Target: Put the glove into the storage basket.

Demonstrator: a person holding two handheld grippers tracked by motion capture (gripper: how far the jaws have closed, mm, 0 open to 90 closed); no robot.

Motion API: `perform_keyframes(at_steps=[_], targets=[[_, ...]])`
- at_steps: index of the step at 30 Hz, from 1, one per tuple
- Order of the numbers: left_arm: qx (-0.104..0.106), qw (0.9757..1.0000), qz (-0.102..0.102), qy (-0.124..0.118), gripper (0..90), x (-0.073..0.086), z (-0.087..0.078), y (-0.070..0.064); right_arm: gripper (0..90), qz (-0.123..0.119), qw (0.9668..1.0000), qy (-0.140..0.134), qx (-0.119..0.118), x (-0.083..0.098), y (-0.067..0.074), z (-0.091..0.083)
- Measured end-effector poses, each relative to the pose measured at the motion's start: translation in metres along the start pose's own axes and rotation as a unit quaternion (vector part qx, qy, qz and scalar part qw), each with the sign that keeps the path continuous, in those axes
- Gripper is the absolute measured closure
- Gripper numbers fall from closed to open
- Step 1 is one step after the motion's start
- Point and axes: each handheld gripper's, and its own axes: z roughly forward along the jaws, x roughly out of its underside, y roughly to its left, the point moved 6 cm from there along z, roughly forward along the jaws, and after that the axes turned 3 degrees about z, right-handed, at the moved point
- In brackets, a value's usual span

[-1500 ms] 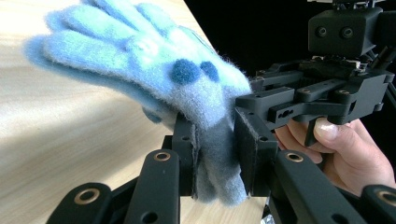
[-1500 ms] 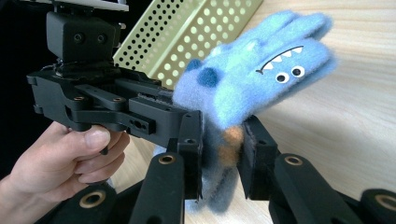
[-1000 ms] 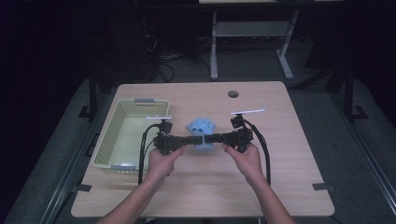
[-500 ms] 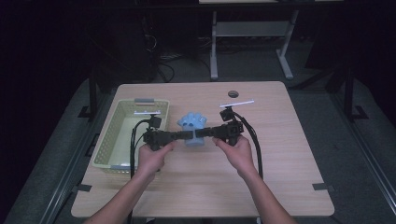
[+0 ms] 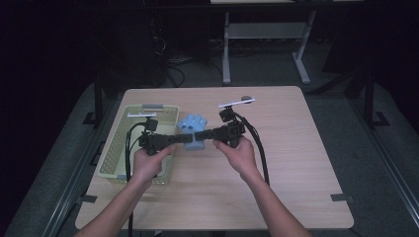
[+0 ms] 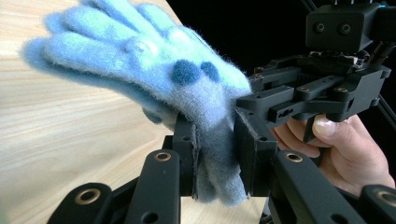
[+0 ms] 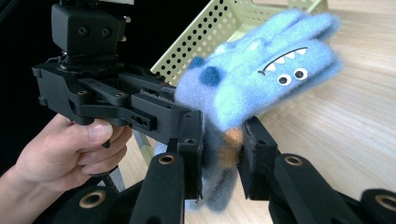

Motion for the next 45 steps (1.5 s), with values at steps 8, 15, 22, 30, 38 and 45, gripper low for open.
perform_keyframes(at_steps=[8, 15, 22, 30, 38, 45], targets=[[-0.003, 1.0000, -0.005, -0.001, 71.0, -0.001, -0.015, 0.008, 72.8, -0.006, 1.0000, 0.006, -0.004, -0.006, 0.009, 0.015], [-0.001, 0.9999, -0.016, -0.006, 71.1, -0.003, -0.026, 0.013, 72.8, -0.009, 0.9999, 0.007, -0.012, -0.010, 0.015, 0.025], [-0.008, 0.9998, -0.018, -0.009, 71.4, -0.003, -0.036, 0.018, 72.8, -0.011, 0.9997, 0.012, -0.018, -0.014, 0.018, 0.035], [-0.010, 0.9996, -0.025, -0.013, 71.5, -0.004, -0.047, 0.026, 72.8, -0.013, 0.9996, 0.014, -0.021, -0.019, 0.024, 0.047], [-0.008, 0.9995, -0.028, -0.011, 72.3, -0.004, -0.060, 0.032, 72.8, -0.019, 0.9994, 0.018, -0.024, -0.022, 0.031, 0.058], [-0.009, 0.9995, -0.030, -0.005, 72.6, -0.004, -0.066, 0.038, 72.8, -0.017, 0.9992, 0.019, -0.030, -0.022, 0.033, 0.067]])
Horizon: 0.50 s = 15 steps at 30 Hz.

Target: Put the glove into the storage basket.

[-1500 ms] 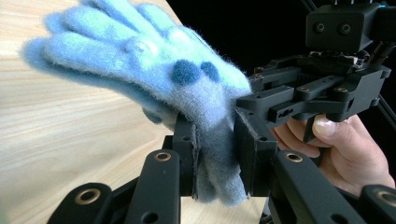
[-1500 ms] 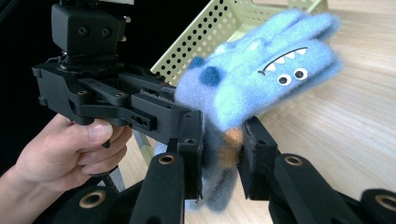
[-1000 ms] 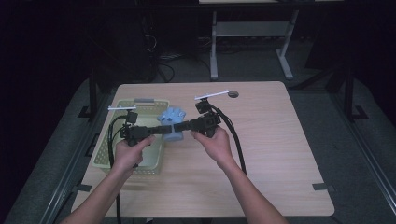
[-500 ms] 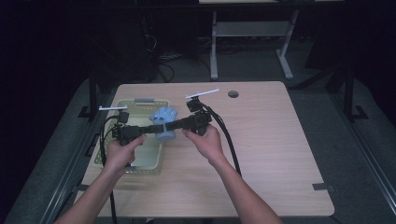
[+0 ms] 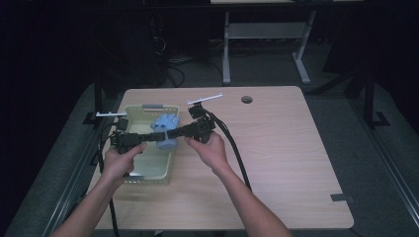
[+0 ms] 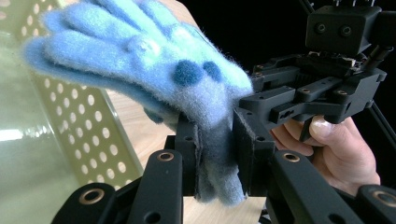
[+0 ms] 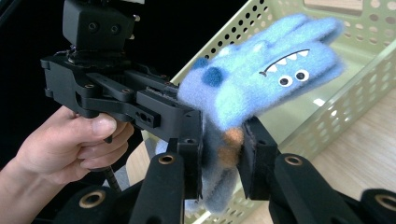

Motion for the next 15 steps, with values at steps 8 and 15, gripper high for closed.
perform_keyframes(at_steps=[8, 15], targets=[[-0.004, 1.0000, -0.006, 0.001, 73.1, -0.001, -0.008, 0.007, 72.8, -0.001, 1.0000, -0.002, -0.002, -0.003, 0.002, 0.010], [-0.005, 0.9999, -0.013, 0.005, 73.1, -0.002, -0.015, 0.013, 72.8, 0.004, 1.0000, -0.001, -0.005, -0.004, 0.004, 0.020]])
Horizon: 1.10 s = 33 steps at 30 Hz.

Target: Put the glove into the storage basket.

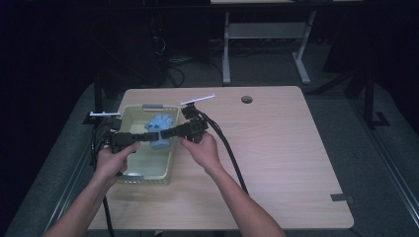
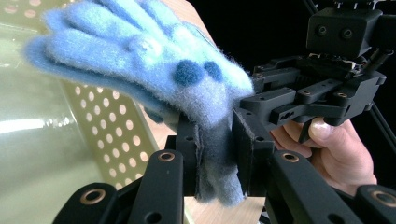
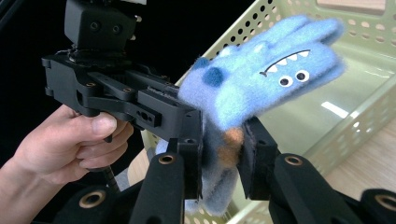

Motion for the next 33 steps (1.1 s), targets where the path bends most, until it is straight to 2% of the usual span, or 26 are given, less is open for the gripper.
perform_keyframes(at_steps=[6, 16, 19, 26, 31, 33], targets=[[-0.009, 0.9999, 0.004, 0.005, 73.1, -0.001, -0.009, 0.004, 72.8, -0.002, 1.0000, 0.001, -0.002, -0.002, 0.003, 0.009], [-0.024, 0.9995, -0.002, 0.021, 73.3, 0.000, -0.018, 0.015, 72.8, 0.005, 0.9999, 0.007, -0.010, -0.002, 0.003, 0.027], [-0.024, 0.9994, -0.007, 0.025, 73.2, 0.001, -0.020, 0.021, 72.8, 0.009, 0.9999, 0.009, -0.011, -0.002, 0.002, 0.032], [-0.036, 0.9987, -0.009, 0.035, 73.2, 0.003, -0.024, 0.030, 72.8, 0.021, 0.9995, 0.019, -0.016, 0.000, -0.001, 0.045], [-0.045, 0.9975, -0.017, 0.052, 73.2, 0.005, -0.025, 0.038, 72.7, 0.026, 0.9992, 0.025, -0.014, 0.001, -0.006, 0.054], [-0.048, 0.9971, -0.020, 0.055, 73.2, 0.005, -0.025, 0.040, 72.5, 0.036, 0.9988, 0.029, -0.017, 0.002, -0.007, 0.057]])
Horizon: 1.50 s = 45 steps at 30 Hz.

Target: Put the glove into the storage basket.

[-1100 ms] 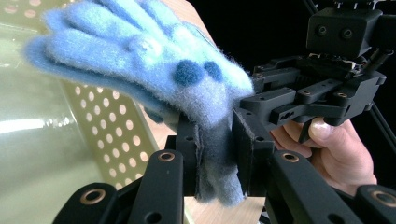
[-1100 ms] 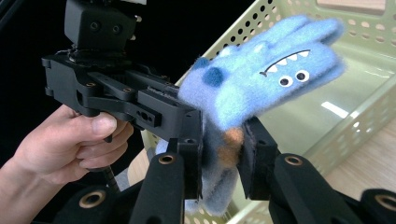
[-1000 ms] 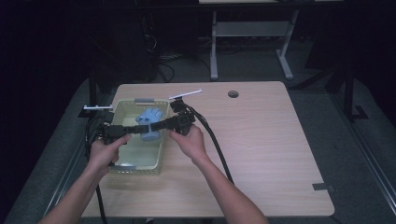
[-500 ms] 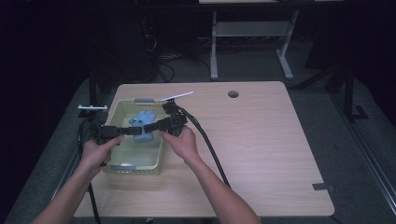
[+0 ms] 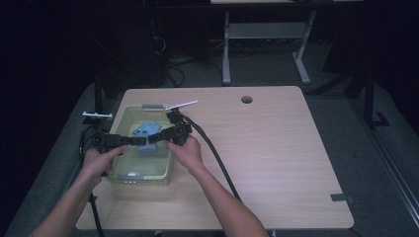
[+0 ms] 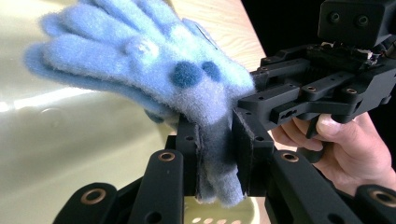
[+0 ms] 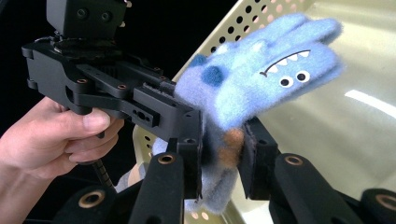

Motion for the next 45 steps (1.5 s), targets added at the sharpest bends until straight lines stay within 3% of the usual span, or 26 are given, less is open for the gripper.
perform_keyframes(at_steps=[8, 12, 22, 45], targets=[[-0.023, 0.9996, -0.001, 0.018, 73.3, 0.003, -0.005, 0.008, 72.3, 0.012, 0.9999, 0.009, -0.003, 0.002, -0.003, 0.013], [-0.026, 0.9994, -0.010, 0.020, 73.3, 0.006, -0.008, 0.009, 71.8, 0.011, 0.9998, 0.012, -0.008, 0.004, -0.003, 0.019], [-0.040, 0.9986, -0.011, 0.032, 73.4, 0.009, -0.010, 0.015, 71.2, 0.012, 0.9997, 0.020, -0.007, 0.006, -0.005, 0.029], [-0.059, 0.9972, -0.016, 0.043, 74.1, 0.012, -0.002, 0.024, 67.1, 0.022, 0.9990, 0.034, 0.019, 0.010, -0.012, 0.032]])
